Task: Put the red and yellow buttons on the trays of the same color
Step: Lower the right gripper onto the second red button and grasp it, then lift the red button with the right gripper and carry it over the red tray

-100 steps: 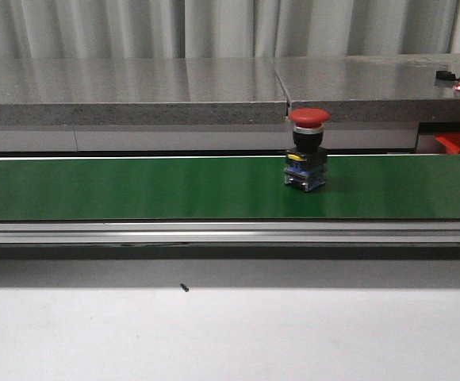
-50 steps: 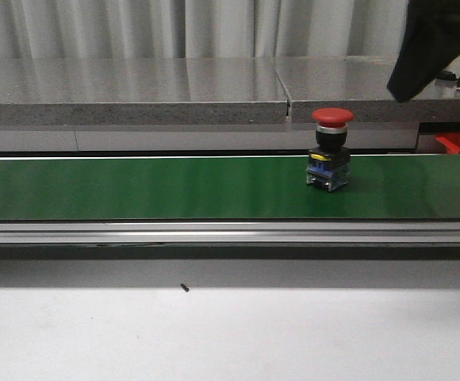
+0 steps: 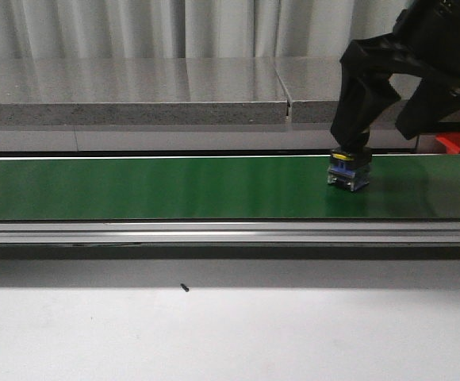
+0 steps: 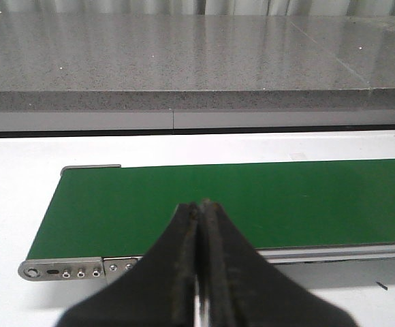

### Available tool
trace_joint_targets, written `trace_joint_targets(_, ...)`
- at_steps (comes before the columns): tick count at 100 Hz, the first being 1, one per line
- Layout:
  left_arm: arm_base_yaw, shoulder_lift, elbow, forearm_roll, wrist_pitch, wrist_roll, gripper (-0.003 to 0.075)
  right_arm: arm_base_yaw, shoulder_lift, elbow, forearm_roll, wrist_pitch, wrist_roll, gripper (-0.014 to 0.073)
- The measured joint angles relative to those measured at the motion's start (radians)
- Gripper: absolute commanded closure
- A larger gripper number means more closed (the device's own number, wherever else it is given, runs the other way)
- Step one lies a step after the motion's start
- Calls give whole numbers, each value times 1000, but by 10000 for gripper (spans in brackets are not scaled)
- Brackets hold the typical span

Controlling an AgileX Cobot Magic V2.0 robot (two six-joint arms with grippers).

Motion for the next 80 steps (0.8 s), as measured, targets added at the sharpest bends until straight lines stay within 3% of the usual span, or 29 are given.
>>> trace_joint_targets(42, 0, 0, 0, 0, 0, 0, 741, 0, 78, -50, 2, -18, -2, -11)
trace_joint_targets(49, 0, 0, 0, 0, 0, 0, 741, 0, 90, -50, 2, -18, -2, 88)
trace_joint_targets(66, 0, 0, 0, 0, 0, 0, 741, 0, 100, -50, 2, -16, 6, 448)
trace_joint_targets(73, 0, 0, 0, 0, 0, 0, 741, 0, 100, -51, 2, -14, 6, 516)
trace_joint_targets(80, 0, 0, 0, 0, 0, 0, 741, 0, 100, -54, 2, -7, 6, 524)
